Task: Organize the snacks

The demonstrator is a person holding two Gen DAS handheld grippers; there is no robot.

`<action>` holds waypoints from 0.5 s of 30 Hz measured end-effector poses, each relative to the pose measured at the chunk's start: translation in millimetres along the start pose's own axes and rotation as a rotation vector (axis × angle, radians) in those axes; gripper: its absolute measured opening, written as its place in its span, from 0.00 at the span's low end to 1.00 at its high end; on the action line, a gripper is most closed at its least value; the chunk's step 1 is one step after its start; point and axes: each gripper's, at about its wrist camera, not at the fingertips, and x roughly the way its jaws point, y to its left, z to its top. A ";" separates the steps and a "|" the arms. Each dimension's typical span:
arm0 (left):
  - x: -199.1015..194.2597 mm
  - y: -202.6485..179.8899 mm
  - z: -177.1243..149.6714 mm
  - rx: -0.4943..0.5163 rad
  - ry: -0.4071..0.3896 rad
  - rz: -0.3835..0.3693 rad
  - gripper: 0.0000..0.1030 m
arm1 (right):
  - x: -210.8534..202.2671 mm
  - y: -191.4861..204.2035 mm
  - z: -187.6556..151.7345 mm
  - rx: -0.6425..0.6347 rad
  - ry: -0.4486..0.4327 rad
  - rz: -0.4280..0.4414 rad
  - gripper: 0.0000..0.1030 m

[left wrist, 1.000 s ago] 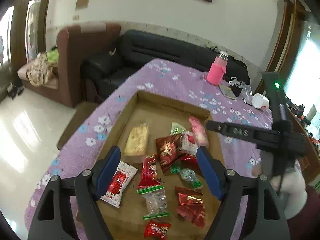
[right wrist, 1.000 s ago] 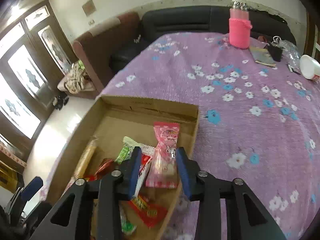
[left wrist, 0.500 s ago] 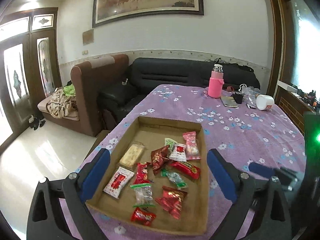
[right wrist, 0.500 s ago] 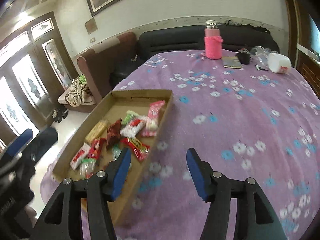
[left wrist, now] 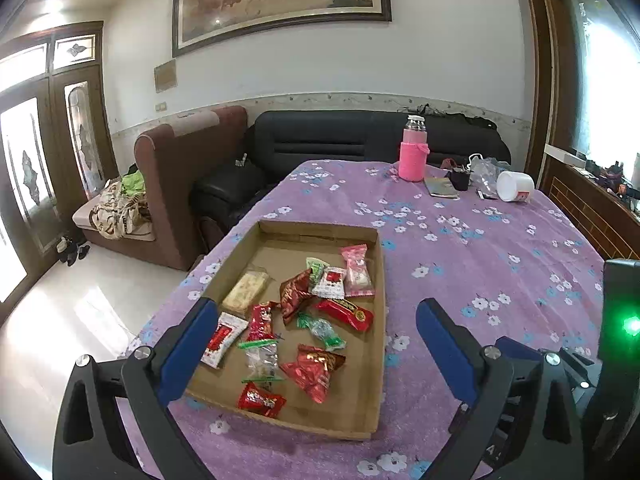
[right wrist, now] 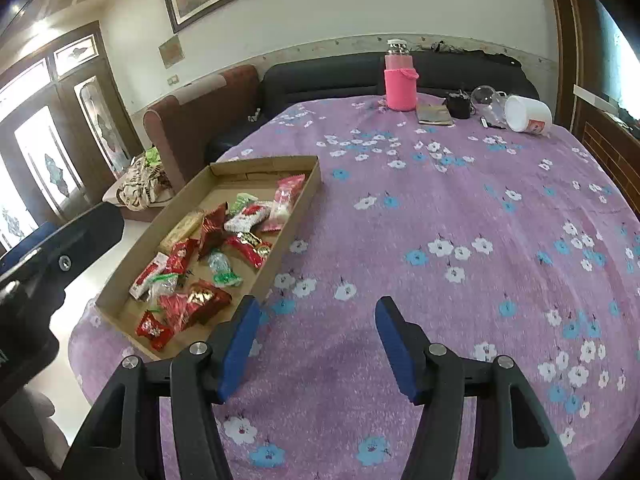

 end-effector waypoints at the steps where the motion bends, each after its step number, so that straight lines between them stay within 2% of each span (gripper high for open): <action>1: 0.0 -0.9 -0.9 0.001 0.004 -0.003 0.96 | 0.3 -0.4 -1.4 0.000 0.003 -0.002 0.63; 15: 10.4 -7.1 -7.7 -0.011 0.048 -0.039 0.96 | 1.2 0.3 -8.1 0.001 0.007 -0.018 0.66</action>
